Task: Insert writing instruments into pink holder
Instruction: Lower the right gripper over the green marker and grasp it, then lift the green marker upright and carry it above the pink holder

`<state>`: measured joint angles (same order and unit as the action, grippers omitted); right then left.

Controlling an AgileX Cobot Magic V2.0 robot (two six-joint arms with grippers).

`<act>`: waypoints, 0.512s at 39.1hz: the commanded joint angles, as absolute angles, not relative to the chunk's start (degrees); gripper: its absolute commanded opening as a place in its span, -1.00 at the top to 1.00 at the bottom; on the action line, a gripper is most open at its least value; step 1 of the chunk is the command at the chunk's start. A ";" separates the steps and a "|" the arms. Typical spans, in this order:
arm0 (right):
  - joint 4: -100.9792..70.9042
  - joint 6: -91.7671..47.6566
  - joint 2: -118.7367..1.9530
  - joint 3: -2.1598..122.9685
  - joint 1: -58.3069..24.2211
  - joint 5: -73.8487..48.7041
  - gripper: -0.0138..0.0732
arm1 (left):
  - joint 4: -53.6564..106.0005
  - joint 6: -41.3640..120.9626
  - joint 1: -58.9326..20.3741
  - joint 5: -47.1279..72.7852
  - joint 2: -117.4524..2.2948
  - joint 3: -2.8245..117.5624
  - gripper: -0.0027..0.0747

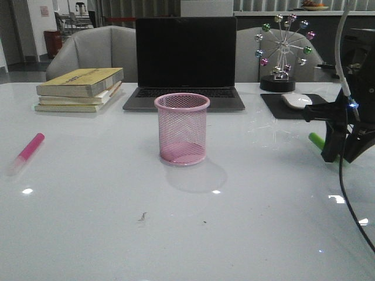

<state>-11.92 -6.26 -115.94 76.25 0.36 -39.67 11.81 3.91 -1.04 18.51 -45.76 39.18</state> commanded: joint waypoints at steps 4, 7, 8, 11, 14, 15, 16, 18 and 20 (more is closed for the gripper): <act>-12.20 -6.61 -115.83 78.99 0.30 -39.54 0.55 | 12.49 3.67 -1.33 13.59 -45.61 41.16 -0.36; -12.83 -6.61 -115.10 81.05 0.10 -39.32 0.55 | 12.49 3.67 -1.33 13.59 -45.61 41.16 -0.36; -12.83 -6.61 -114.72 81.70 -0.12 -39.04 0.55 | 12.49 3.67 -1.33 13.59 -45.61 41.16 -0.36; -12.89 -6.61 -112.99 83.93 -0.65 -37.12 0.55 | 12.49 3.67 -1.33 13.59 -45.61 41.16 -0.36; -13.17 -6.66 -110.74 85.62 -1.71 -34.10 0.55 | 12.49 3.67 -1.33 13.59 -45.61 41.16 -0.36; -13.26 -6.66 -109.97 85.79 -2.08 -32.93 0.55 | 12.49 3.67 -1.33 13.59 -45.61 41.16 -0.36; -13.31 -6.66 -109.14 85.96 -2.69 -31.75 0.55 | 12.49 3.67 -1.33 13.59 -45.61 41.16 -0.36; -13.39 -6.66 -107.13 86.02 -3.94 -28.65 0.55 | 12.49 3.67 -1.33 13.59 -45.61 41.16 -0.36; -13.43 -6.66 -105.18 86.02 -5.14 -25.63 0.55 | 12.49 3.67 -1.33 13.59 -45.61 41.16 -0.36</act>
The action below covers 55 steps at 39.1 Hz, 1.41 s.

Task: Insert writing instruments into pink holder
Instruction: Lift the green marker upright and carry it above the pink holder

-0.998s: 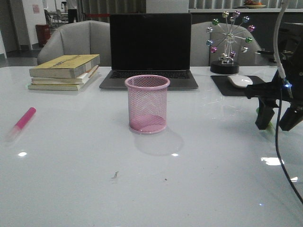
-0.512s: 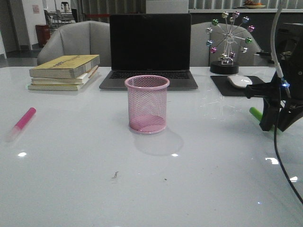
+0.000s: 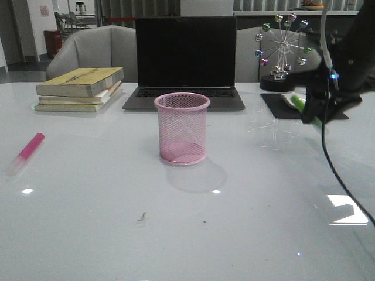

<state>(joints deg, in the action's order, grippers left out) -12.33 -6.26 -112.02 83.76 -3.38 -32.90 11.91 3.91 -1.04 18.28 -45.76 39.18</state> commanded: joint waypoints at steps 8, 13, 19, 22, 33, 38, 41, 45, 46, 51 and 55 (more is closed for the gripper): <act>-13.43 -6.66 -99.72 86.02 -12.57 -13.61 0.55 | 12.49 3.67 -1.33 13.59 -45.61 41.16 -0.36; -13.43 -6.66 -98.71 85.55 -18.13 -6.57 0.55 | 12.49 3.67 -1.33 13.59 -45.61 41.16 -0.36; -13.43 -6.66 -98.71 83.48 -24.00 0.81 0.55 | 12.49 3.67 -1.33 13.59 -45.61 41.16 -0.36; -13.43 -6.66 -98.71 81.04 -26.22 4.24 0.55 | 12.49 3.67 -1.33 13.59 -45.61 41.16 -0.36; -13.43 -6.66 -98.71 70.03 -29.58 19.16 0.55 | 12.49 3.67 -1.33 13.59 -45.61 41.16 -0.36; -13.38 -6.61 -98.88 67.27 -29.58 20.54 0.55 | 12.49 3.67 -1.33 13.59 -45.61 41.16 -0.36; -13.33 -6.61 -100.09 67.00 -29.58 21.03 0.55 | 12.49 3.67 -1.33 13.59 -45.61 41.16 -0.36; -13.18 -6.61 -102.29 67.08 -29.78 22.49 0.55 | 12.49 3.67 -1.33 13.59 -45.61 41.16 -0.36; -13.18 -6.61 -102.72 67.08 -29.84 22.83 0.55 | 12.49 3.67 -1.33 13.59 -45.61 41.16 -0.36; -13.18 -6.61 -103.99 67.08 -30.65 23.41 0.55 | 12.49 3.67 -1.33 13.59 -45.61 41.16 -0.36; -13.18 -6.61 -104.00 67.08 -30.81 23.40 0.55 | 12.49 3.67 -1.33 13.59 -45.61 41.16 -0.36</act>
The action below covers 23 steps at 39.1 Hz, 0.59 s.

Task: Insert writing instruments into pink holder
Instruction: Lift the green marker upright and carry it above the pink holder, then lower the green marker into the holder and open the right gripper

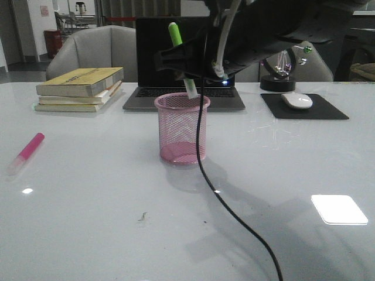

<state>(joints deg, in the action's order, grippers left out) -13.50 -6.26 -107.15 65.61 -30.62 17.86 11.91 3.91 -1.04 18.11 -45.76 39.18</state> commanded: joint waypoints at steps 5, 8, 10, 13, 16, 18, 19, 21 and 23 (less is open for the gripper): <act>-13.02 -6.61 -104.00 67.08 -30.81 23.48 0.55 | 12.49 3.67 -1.33 13.59 -45.61 41.16 -0.36; -12.29 -6.61 -104.00 67.08 -30.81 23.39 0.55 | 12.49 3.67 -1.33 13.59 -45.61 41.16 -0.36; -11.93 -6.61 -104.00 67.08 -30.81 23.14 0.55 | 12.49 3.67 -1.33 13.59 -45.61 41.16 -0.36; -11.56 -6.61 -104.00 67.08 -30.81 22.18 0.54 | 12.49 3.67 -1.33 13.35 -45.61 41.16 -0.36; -11.56 -6.61 -104.43 67.08 -30.81 21.80 0.46 | 12.49 3.67 -1.33 12.79 -45.61 41.16 -0.36; -11.56 -6.61 -104.71 67.08 -30.81 21.80 0.32 | 12.49 3.67 -1.33 12.37 -45.61 41.16 -0.36; -11.56 -6.61 -104.89 67.08 -30.81 21.80 0.26 | 12.49 3.67 -1.33 12.25 -45.61 41.16 -0.36; -11.56 -6.61 -105.16 67.08 -30.81 21.80 0.09 | 12.49 3.67 -1.33 11.99 -45.61 41.16 -0.36; -11.56 -6.61 -105.43 67.08 -30.81 21.89 -0.08 | 12.49 3.67 -1.33 11.75 -45.61 41.16 -0.36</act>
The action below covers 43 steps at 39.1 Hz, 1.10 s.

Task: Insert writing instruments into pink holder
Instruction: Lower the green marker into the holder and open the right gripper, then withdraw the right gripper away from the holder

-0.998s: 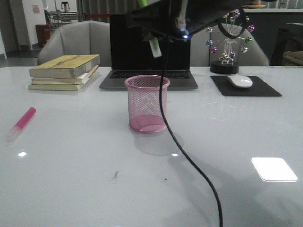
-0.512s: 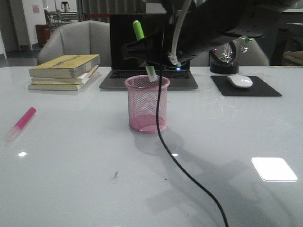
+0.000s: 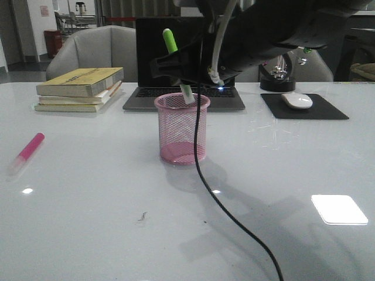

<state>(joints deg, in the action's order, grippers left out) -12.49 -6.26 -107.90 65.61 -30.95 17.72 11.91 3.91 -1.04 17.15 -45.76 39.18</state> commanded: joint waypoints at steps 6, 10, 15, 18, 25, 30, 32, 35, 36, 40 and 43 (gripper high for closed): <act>-11.56 -6.61 -106.70 67.08 -30.81 22.17 -0.33 | 12.49 3.67 -1.33 11.06 -45.61 41.16 -0.36; -11.56 -6.61 -107.22 67.08 -30.81 22.50 -0.32 | 12.49 3.67 -1.33 11.06 -45.61 41.16 -0.36; -11.56 -6.66 -105.76 67.27 -30.81 24.01 -0.32 | 12.49 3.67 -1.33 10.82 -45.61 41.16 -0.36; -11.49 -7.25 -103.41 67.27 -30.50 22.97 -0.32 | 12.49 3.67 -1.33 10.05 -45.61 41.16 -0.36; -11.49 -10.93 -96.56 67.27 -28.52 18.17 -0.32 | 12.49 3.67 -1.33 7.74 -45.61 41.16 -0.36; -12.17 -11.01 -90.65 67.27 -24.84 9.08 -0.32 | 12.39 3.67 -1.33 7.74 -45.61 41.16 -0.36; -12.17 -11.01 -88.62 67.27 -22.65 5.33 -0.32 | 12.39 3.67 -1.33 7.74 -45.61 41.16 -0.36; -12.17 -11.01 -85.68 67.27 -18.75 0.52 -0.32 | 12.12 3.67 -1.33 7.74 -45.61 41.16 -0.36; -12.17 -11.01 -84.87 67.27 -17.21 -0.52 -0.32 | 11.91 3.67 -1.33 7.74 -45.61 41.16 -0.36; -12.17 -11.01 -81.07 67.27 -11.90 -5.44 -0.32 | 11.88 3.67 -1.33 7.62 -45.61 41.16 -0.36; -12.12 -11.01 -77.89 67.27 -7.76 -10.77 -0.32 | 11.88 3.67 -1.33 7.44 -45.61 41.16 -0.36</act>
<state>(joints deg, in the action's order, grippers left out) -12.15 -10.55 -83.17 65.61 -11.20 -9.67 11.80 3.91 -1.04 12.70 -45.76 39.18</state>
